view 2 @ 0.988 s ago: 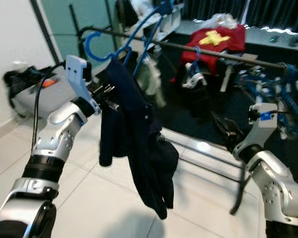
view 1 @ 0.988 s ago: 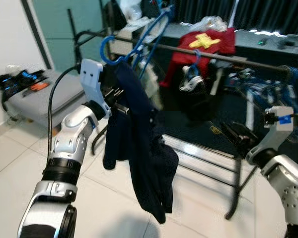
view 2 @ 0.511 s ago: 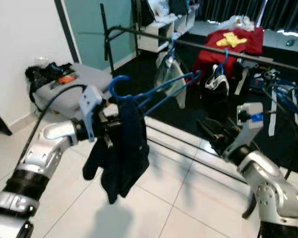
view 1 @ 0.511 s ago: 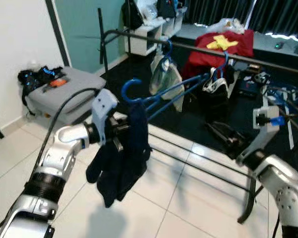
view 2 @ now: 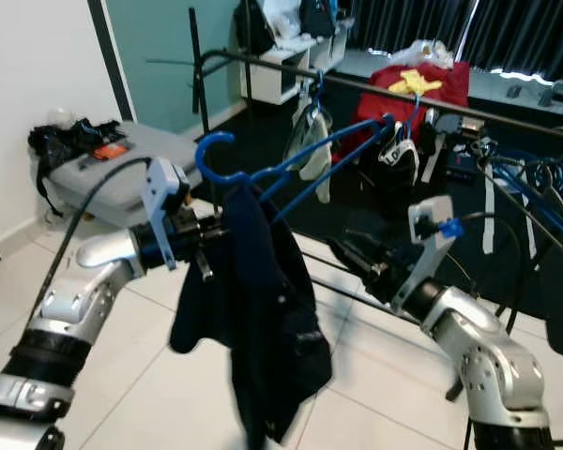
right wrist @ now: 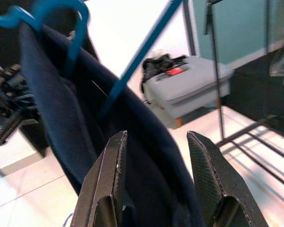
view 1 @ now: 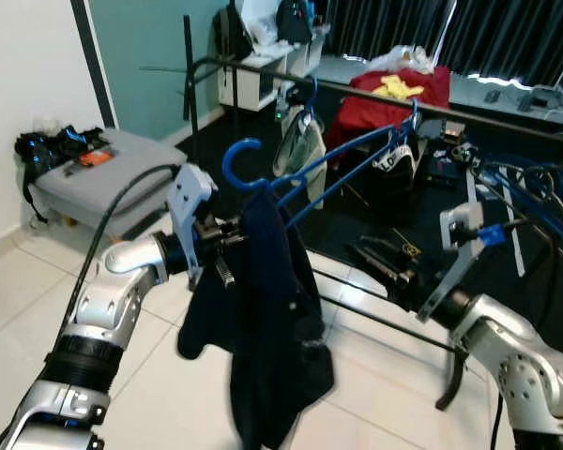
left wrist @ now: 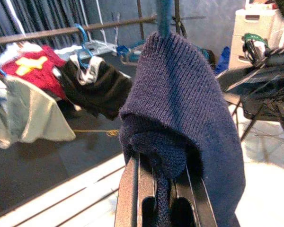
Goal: Hang hanger
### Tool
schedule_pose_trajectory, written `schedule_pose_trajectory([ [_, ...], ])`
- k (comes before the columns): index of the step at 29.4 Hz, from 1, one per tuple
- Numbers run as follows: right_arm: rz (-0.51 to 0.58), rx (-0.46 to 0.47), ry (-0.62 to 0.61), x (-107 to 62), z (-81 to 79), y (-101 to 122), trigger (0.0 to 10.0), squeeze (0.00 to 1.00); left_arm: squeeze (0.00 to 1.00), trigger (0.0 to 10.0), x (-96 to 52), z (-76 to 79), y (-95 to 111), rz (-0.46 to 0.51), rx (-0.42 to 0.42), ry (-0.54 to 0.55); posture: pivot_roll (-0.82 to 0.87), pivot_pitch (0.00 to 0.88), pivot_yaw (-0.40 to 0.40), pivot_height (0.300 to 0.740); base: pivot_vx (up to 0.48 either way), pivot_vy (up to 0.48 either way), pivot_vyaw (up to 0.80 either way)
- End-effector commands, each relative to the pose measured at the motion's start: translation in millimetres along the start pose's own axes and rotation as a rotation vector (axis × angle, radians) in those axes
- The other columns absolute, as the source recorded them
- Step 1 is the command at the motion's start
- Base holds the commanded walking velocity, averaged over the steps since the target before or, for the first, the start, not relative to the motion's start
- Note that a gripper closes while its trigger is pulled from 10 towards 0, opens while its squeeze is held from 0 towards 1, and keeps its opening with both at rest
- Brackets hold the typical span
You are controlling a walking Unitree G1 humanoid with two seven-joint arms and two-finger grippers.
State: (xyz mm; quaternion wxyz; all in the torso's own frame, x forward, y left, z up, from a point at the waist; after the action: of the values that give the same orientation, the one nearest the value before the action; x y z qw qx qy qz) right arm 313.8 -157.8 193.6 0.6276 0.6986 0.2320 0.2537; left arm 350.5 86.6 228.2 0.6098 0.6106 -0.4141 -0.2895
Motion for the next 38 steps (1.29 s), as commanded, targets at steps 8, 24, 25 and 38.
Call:
schedule_pose_trajectory([
  [8, 0.001, -0.015, 0.028, -1.0, -5.7, 3, 10.0, 0.0, 0.0, 10.0, 15.4, 5.0, 11, 0.045, -0.021, 0.0, -0.1, 0.006, 0.004, 0.74, 0.0, -0.255, 0.0],
  [24, -0.038, -0.026, 0.026, -12.0, -4.0, -2, 10.0, 0.0, 0.0, 10.0, 7.3, -5.2, 20, 0.074, 0.011, 0.019, -0.1, 0.008, 0.002, 0.74, 0.0, 0.0, 0.0],
  [25, -0.038, -0.026, 0.026, -12.0, -4.0, -2, 10.0, 0.0, 0.0, 10.0, 7.3, -5.2, 20, 0.074, 0.011, 0.019, -0.1, 0.008, 0.002, 0.74, 0.0, 0.0, 0.0],
  [38, 0.046, 0.035, 0.068, -43.8, -0.8, 16, 10.0, 0.0, 0.0, 10.0, -2.9, 2.9, 46, 0.123, 0.03, -0.147, -0.11, 0.008, 0.011, 0.74, 0.0, 0.0, 0.0],
])
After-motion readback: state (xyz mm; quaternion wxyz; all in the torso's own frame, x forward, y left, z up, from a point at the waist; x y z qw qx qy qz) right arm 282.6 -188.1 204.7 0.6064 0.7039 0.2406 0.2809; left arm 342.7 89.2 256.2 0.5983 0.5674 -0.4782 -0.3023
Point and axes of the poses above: a point about 5 cm out from each wrist's last joint towards the gripper, its own x axis pointing out of the wrist towards the gripper, its own y axis along the axis of the wrist's last joint, z = x × y, the point moved 5 cm from there along x, pointing out of the wrist towards the gripper, and after that the axes turned 10 degrees about -x, right-handed, at the moved point
